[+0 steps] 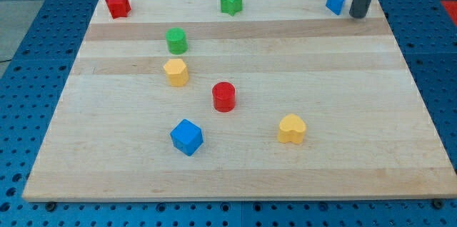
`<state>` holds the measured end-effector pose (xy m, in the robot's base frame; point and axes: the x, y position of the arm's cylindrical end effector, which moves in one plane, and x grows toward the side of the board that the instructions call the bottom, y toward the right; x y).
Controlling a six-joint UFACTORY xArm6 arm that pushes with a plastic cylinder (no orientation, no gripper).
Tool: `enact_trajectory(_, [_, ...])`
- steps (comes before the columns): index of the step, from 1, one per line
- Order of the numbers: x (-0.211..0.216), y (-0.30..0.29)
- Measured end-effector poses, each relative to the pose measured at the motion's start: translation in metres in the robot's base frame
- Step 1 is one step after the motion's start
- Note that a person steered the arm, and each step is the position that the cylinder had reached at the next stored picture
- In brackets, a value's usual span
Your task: Slide the blue cube to the center left of the board
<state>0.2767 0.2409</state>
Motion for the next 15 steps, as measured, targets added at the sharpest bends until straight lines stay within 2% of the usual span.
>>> enact_trajectory(1, [0.029,0.000])
enact_trajectory(3, [0.031,-0.006])
enact_trajectory(4, [0.052,-0.042])
enact_trajectory(6, [0.173,-0.088])
enact_trajectory(7, [0.209,-0.127])
enact_trajectory(9, [0.236,-0.222])
enact_trajectory(10, [0.266,-0.228])
enact_trajectory(13, [0.281,-0.307])
enact_trajectory(15, [0.268,-0.323])
